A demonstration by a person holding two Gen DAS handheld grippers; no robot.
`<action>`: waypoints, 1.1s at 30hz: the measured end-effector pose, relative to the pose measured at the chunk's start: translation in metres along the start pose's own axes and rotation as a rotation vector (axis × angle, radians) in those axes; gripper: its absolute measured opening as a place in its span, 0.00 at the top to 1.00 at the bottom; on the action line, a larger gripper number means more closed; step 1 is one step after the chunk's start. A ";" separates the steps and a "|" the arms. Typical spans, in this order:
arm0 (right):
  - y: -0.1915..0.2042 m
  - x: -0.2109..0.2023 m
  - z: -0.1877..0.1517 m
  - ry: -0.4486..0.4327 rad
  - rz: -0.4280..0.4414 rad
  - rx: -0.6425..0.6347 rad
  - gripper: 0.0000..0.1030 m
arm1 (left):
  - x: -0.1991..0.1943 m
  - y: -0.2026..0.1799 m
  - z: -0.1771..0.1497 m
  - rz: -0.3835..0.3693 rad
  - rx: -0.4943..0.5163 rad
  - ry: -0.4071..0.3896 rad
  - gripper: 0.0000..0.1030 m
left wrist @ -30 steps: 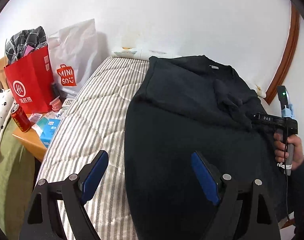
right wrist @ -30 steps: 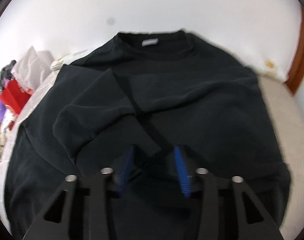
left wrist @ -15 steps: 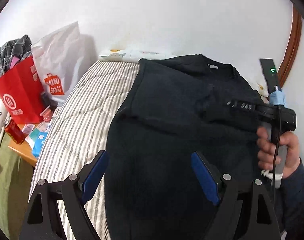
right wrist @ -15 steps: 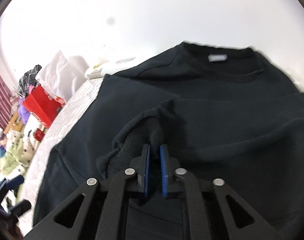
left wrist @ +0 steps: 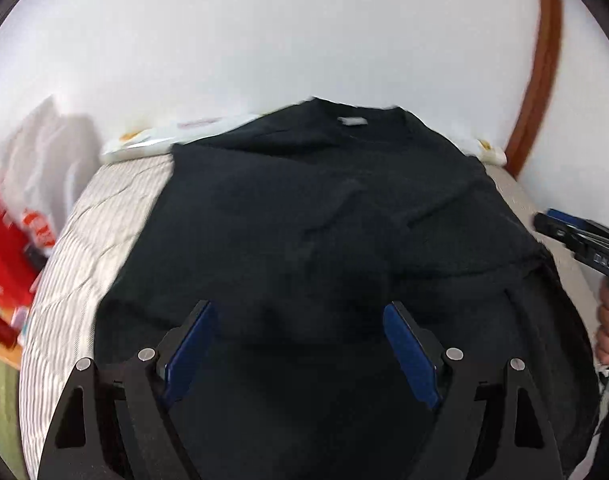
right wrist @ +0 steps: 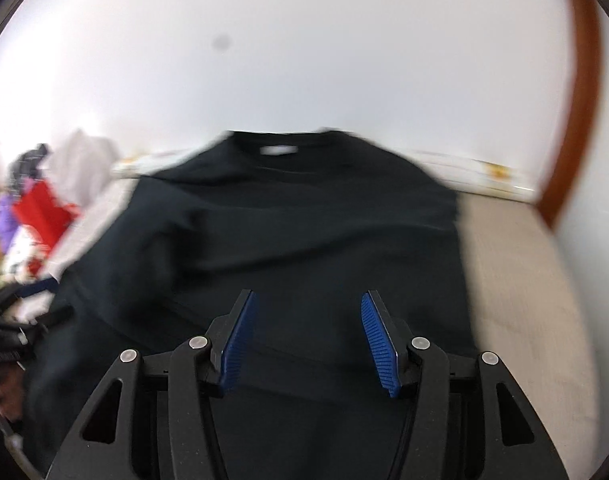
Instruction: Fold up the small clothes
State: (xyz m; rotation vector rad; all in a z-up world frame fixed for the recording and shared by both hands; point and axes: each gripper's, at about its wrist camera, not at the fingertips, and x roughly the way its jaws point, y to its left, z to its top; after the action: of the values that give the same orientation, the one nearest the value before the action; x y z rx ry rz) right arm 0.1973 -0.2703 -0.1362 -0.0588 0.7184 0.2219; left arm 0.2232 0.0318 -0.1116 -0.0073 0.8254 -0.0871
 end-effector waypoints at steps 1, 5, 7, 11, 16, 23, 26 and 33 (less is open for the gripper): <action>-0.013 -0.004 -0.007 0.002 -0.049 0.001 0.48 | 0.005 -0.008 0.003 0.001 0.018 0.001 0.19; -0.058 -0.014 -0.031 -0.006 -0.140 0.044 0.48 | 0.029 -0.034 0.015 0.027 0.066 0.016 0.19; -0.076 -0.012 -0.040 0.002 -0.135 0.093 0.48 | 0.041 -0.043 0.020 0.042 0.078 0.039 0.19; -0.094 0.001 -0.053 0.008 -0.125 0.172 0.48 | 0.063 -0.058 0.022 0.146 0.130 0.031 0.19; -0.094 0.012 -0.059 0.010 -0.102 0.187 0.48 | 0.084 -0.068 0.024 0.201 0.189 0.043 0.18; -0.081 0.027 -0.062 0.050 -0.110 0.116 0.48 | 0.092 -0.063 0.033 0.182 0.120 0.026 0.47; -0.085 0.028 -0.063 0.061 -0.102 0.129 0.48 | 0.079 -0.049 0.040 0.194 0.092 0.011 0.76; -0.085 0.019 -0.062 0.033 -0.110 0.134 0.48 | 0.051 0.037 0.046 0.106 -0.106 0.015 0.76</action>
State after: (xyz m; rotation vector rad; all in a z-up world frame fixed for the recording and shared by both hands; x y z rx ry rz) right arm 0.1901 -0.3580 -0.1975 0.0259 0.7594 0.0673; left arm 0.2939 0.0632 -0.1197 -0.0625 0.8434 0.0562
